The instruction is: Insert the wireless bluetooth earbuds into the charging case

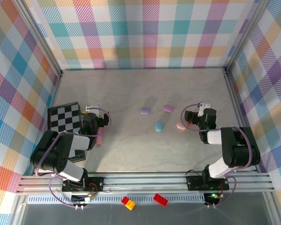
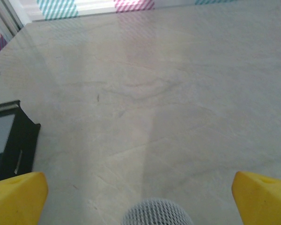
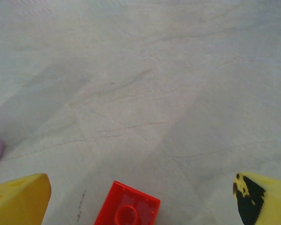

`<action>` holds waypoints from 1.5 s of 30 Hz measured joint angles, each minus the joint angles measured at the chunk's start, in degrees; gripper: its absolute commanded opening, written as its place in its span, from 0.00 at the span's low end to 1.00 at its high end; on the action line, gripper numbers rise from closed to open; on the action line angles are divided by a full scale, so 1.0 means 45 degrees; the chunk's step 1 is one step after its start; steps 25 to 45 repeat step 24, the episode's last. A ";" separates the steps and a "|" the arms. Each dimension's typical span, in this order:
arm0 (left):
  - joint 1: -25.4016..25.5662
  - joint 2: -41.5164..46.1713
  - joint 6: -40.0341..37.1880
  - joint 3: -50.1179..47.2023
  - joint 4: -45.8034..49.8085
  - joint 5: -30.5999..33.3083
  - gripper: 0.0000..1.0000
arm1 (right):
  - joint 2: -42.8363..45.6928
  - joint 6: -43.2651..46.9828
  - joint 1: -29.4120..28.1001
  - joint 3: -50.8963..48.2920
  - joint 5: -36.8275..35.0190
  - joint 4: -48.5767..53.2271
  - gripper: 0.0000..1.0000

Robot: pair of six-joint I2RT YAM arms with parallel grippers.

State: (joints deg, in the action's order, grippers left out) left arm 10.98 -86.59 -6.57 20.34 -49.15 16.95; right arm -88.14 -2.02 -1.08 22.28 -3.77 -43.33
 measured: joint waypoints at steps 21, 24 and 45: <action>-0.1637 -0.0845 0.0758 0.0928 0.0549 -0.2914 1.00 | 0.0000 0.0000 0.0005 0.0078 0.0335 -0.0374 0.99; -0.1637 -0.0845 0.0758 0.0928 0.0549 -0.2929 1.00 | 0.0000 0.0000 0.0005 0.0078 0.0330 -0.0374 0.99; -0.1637 -0.0845 0.0758 0.0928 0.0549 -0.2929 1.00 | 0.0000 0.0000 0.0005 0.0078 0.0330 -0.0374 0.99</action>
